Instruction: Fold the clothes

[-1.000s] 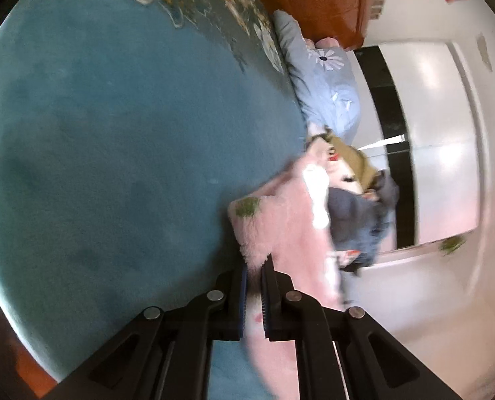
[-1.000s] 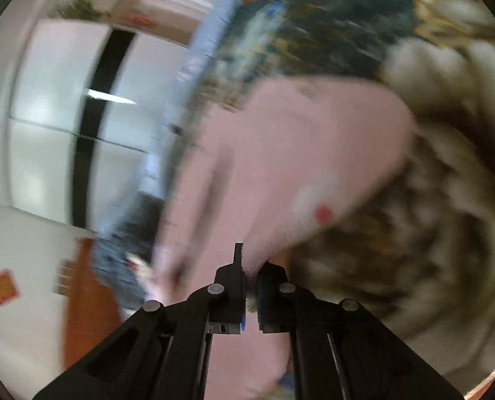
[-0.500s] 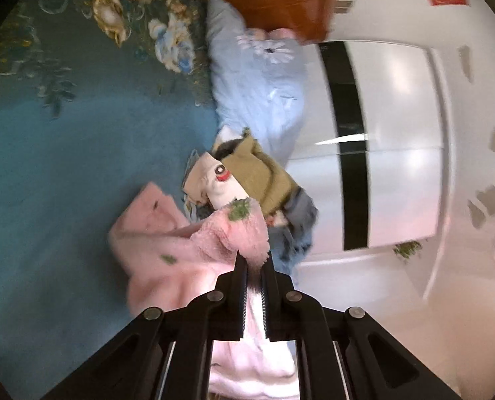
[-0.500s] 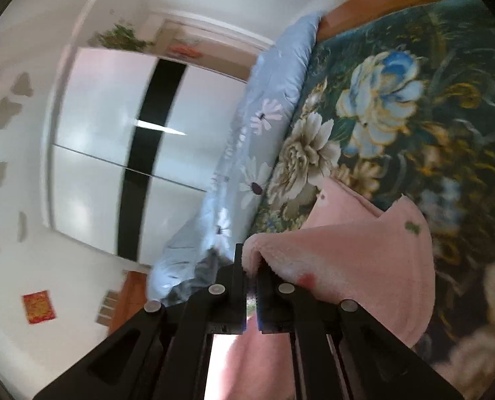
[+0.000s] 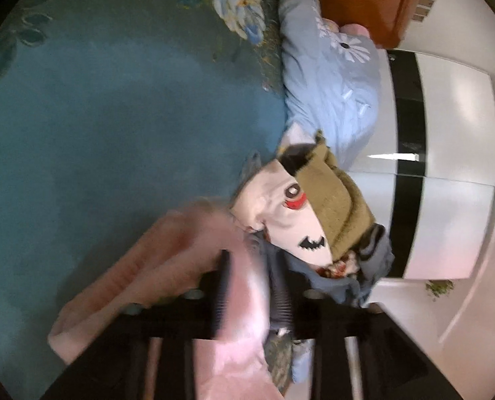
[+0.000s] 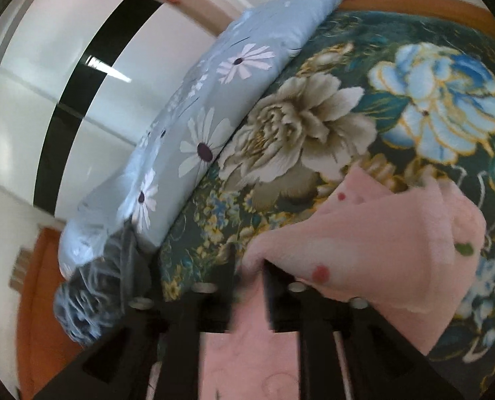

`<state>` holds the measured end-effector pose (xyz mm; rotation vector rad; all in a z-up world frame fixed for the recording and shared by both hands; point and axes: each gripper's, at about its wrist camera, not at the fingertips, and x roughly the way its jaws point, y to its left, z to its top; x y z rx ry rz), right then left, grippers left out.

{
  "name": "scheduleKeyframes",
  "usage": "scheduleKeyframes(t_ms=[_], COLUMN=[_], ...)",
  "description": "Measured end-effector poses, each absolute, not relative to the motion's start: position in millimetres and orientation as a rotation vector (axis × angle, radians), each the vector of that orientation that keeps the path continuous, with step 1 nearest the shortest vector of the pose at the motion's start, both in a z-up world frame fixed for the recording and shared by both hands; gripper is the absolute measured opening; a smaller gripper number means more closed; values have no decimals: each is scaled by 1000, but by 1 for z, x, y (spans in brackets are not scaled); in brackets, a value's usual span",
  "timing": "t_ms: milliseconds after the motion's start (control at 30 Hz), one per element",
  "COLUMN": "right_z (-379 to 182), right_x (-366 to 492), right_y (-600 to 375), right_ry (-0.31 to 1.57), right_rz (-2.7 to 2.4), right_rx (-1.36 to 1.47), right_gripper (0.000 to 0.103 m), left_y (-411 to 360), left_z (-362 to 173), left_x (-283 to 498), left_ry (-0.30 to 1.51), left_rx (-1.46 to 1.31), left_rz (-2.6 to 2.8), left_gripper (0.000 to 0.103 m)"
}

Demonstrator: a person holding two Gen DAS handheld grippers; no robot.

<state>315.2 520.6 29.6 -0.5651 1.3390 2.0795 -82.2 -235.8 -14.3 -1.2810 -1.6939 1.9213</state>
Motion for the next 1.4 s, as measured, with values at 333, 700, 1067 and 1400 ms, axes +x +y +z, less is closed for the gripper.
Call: scheduleKeyframes(t_ms=[333,700,1067,1400], right_z=[40,-57,-73,34], right_x=[406,443,423,439], right_y=[478,493,520,504], right_ry=[1239,1606,1669,1499], right_rz=[2258,1939,1795,2161], right_rx=[-435,-418,-264,-88], right_gripper=[64,64,14,11], left_y=[-256,-250,-226,-264], left_z=[-31,-62,-63,69], left_x=[-3,25,-2,22], left_ry=[-1571,-1574,-1619,-1334], left_rx=[-1312,-1379,-1397,-1002], left_rz=[1905,2010,2105,2228], left_gripper=[71,71,19,15])
